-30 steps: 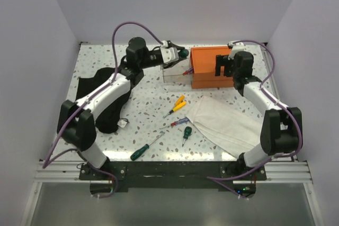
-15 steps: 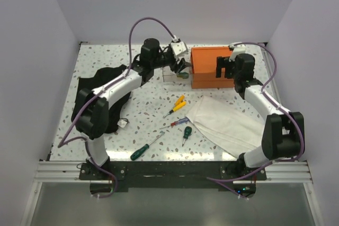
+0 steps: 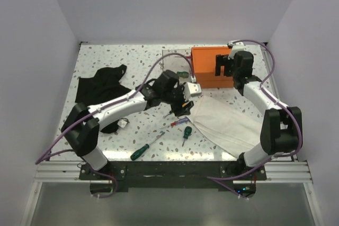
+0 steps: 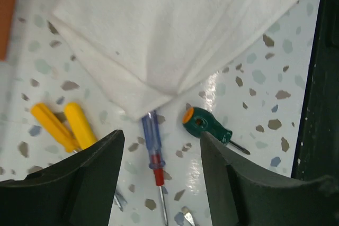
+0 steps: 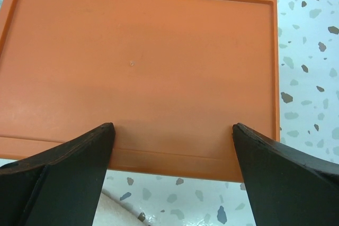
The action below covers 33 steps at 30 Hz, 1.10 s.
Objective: Sort the tools into containers
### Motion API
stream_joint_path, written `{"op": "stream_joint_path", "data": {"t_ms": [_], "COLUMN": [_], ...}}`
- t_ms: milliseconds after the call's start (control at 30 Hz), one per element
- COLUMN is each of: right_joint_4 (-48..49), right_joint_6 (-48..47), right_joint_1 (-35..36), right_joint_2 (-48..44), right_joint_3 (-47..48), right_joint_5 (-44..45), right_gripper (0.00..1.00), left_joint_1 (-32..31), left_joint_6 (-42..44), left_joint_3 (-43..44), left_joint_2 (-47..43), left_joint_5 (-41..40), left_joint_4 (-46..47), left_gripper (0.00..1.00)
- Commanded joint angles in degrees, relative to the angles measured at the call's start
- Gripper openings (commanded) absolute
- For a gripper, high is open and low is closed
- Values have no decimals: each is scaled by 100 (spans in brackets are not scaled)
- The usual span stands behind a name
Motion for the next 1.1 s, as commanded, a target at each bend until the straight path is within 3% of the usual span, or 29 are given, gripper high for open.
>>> {"op": "stream_joint_path", "data": {"t_ms": [0, 133, 433, 667, 767, 867, 900, 933, 1067], "right_joint_4": [-1682, -1682, -1682, -1620, -1585, -1612, -1629, -1638, -1682], "right_joint_6": [-327, -274, -266, -178, -169, -160, -160, -160, -169], "right_joint_1": [-9, 0, 0, 0, 0, 0, 0, 0, 0], "right_joint_2": [509, 650, 677, 598, 554, 519, 492, 484, 440], "right_joint_3": [-121, -51, 143, 90, 64, 55, 46, 46, 72], "right_joint_5": [-18, -10, -10, -185, -168, -168, -168, -177, -168], "right_gripper": [98, 98, 98, 98, 98, 98, 98, 98, 98], "left_joint_1": [-579, -986, -1153, -1215, -1223, -1223, -1180, -1127, -584], "left_joint_6": [-506, -857, -1788, -2098, -2133, -1958, -1887, -1617, -562], "left_joint_3": [-167, -159, 772, 791, 624, 544, 553, 605, 1184], "left_joint_2": [280, 553, 1670, 1907, 1960, 1794, 1619, 1513, 969], "left_joint_5": [-727, -947, -1711, -1923, -1809, -1765, -1696, -1286, -125], "left_joint_4": [-516, -366, -1007, -1306, -1289, -1193, -1149, -1131, -1639], "left_gripper": [64, 66, 68, 69, 60, 35, 21, 15, 4]}}
